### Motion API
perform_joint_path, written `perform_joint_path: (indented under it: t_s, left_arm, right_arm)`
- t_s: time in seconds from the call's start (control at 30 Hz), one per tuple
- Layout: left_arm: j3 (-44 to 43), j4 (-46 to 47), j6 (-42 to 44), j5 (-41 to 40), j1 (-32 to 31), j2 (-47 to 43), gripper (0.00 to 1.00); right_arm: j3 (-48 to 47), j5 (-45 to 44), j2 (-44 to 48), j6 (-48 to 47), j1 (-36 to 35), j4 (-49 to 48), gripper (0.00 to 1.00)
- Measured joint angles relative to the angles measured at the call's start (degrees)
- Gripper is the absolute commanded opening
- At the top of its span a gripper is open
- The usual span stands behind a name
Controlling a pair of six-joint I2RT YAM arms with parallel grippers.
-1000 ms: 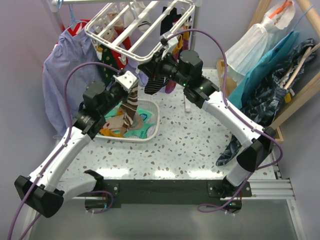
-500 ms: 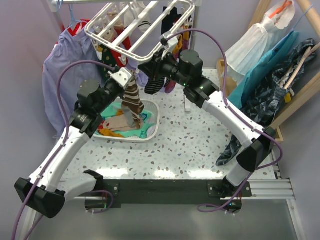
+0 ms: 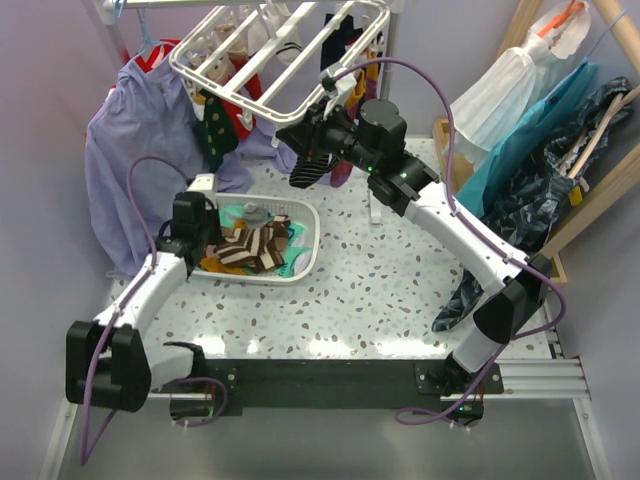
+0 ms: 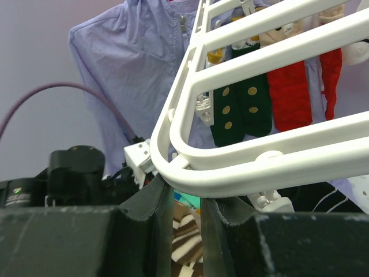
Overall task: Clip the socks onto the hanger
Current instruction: Pick up the sock from the bin.
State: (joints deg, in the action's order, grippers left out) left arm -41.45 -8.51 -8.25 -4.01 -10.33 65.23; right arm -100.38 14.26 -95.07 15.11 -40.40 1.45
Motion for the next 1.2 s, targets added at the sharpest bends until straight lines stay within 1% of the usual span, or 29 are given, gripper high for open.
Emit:
perform_joint_path:
  t_s: [0.07,0.1,0.13,0.17,0.2,0.37,0.47,0.53,0.73,0.83,0.87,0.93,0.97,1.07,1.2]
  left_arm:
    - [-1.25,-2.82,-2.19,-3.93,3.54,3.96,0.43]
    - [-2.91,-5.14,-3.48,-6.05,4.48,6.27,0.61]
    - [-4.31,-6.6,-4.24,-7.43,4.76,7.89,0.68]
    - [-5.51,-7.87,-4.52,-8.41,4.81,8.83,0.72]
    - [-6.93,-9.38,-5.68,-9.4,4.79,9.49,0.76]
    - [-11.72,-15.02,-9.31,-11.89,4.5,7.61,0.74]
    - [-14.01,-18.58,-11.5,-12.22,2.58,6.86,0.7]
    - [-15.06,-20.02,-12.68,-11.8,0.94,8.04,0.68]
    - [-15.54,-22.82,-15.5,-10.36,-0.37,17.84,0.6]
    - [-14.43,-22.91,-16.74,-9.46,-0.61,20.57,0.53]
    - [-13.7,-22.86,-17.14,-9.05,-0.76,20.72,0.45]
    - [-12.33,-22.82,-18.08,-8.35,-1.09,20.7,0.35]
    - [-11.78,-22.73,-18.36,-8.15,-1.2,20.7,0.21]
    - [-10.6,-22.69,-19.19,-8.15,-1.38,20.46,0.0]
    - [-10.4,-23.32,-19.5,-9.03,-1.38,18.1,0.0]
  right_arm:
    - [0.0,0.15,0.0,0.02,0.02,-0.04,0.03]
    - [0.0,0.2,0.0,0.02,0.02,-0.04,0.03]
    - [0.0,0.22,0.0,0.02,0.02,-0.07,0.03]
    - [0.0,0.22,0.0,0.02,0.02,-0.07,0.03]
    - [0.0,0.22,0.0,0.02,0.02,-0.07,0.03]
    - [0.0,0.22,0.0,0.0,0.02,-0.07,0.03]
    - [0.0,0.24,0.0,0.02,0.02,-0.07,0.03]
    - [0.0,0.24,0.0,0.0,0.02,-0.09,0.03]
    - [0.0,0.24,0.0,0.0,0.04,-0.09,0.03]
    - [0.0,0.26,0.0,0.0,0.04,-0.09,0.03]
    - [0.0,0.26,0.0,0.0,0.04,-0.11,0.03]
    - [0.0,0.26,0.0,0.02,0.04,-0.11,0.03]
    - [0.0,0.26,0.0,0.0,0.04,-0.13,0.03]
    - [0.0,0.24,0.0,0.0,0.04,-0.13,0.03]
    - [0.0,0.26,0.0,0.0,0.04,-0.13,0.03]
